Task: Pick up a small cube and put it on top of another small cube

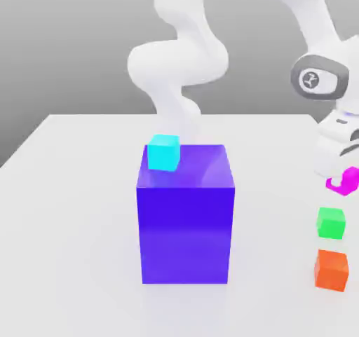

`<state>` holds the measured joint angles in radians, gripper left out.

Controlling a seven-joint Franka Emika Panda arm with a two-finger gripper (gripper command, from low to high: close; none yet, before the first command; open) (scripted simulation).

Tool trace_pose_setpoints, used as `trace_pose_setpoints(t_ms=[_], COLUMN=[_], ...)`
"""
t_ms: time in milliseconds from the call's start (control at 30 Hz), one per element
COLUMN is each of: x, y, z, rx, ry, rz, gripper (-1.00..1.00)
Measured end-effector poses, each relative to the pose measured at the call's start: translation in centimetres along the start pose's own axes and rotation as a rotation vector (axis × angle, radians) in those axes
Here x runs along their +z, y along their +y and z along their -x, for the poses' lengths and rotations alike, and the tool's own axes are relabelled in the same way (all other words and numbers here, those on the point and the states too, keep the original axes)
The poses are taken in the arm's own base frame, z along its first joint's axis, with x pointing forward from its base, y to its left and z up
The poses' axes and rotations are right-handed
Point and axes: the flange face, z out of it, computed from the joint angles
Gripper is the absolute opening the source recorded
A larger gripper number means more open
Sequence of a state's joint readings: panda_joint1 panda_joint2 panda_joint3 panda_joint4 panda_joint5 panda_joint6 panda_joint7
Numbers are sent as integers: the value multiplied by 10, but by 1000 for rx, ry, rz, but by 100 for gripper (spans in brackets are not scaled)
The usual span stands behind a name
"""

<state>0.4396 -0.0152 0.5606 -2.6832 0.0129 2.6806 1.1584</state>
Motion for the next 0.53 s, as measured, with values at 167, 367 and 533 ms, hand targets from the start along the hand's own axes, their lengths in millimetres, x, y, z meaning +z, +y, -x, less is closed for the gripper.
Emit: trace_pose_setpoints(t_ms=[167, 367, 533], x=[16, 47, 59], y=[-2, 0, 3], z=[-2, 1, 3], rx=[4, 0, -3], ry=[3, -1, -5], rz=[-5, 1, 5], gripper=[-100, -100, 100])
